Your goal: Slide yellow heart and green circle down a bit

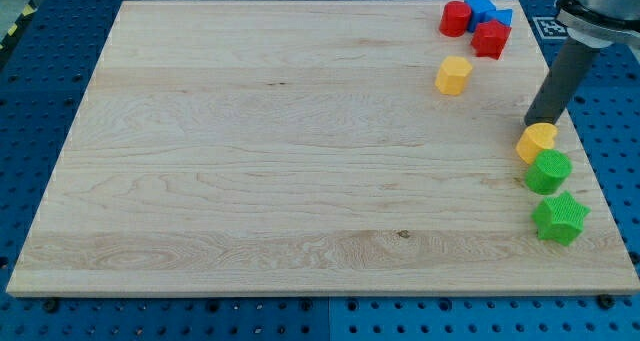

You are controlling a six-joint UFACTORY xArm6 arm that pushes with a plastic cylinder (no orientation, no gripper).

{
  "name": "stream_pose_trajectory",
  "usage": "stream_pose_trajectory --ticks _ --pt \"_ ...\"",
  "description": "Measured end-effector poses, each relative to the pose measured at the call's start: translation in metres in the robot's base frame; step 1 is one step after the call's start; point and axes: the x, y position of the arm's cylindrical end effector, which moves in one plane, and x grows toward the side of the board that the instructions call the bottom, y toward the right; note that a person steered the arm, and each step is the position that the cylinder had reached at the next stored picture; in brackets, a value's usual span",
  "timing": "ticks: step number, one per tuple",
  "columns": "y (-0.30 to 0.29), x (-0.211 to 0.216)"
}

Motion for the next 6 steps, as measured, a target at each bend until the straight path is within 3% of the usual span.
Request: stream_pose_trajectory --ticks 4,6 --pt "0.0 0.021" --pt "-0.029 -0.012"
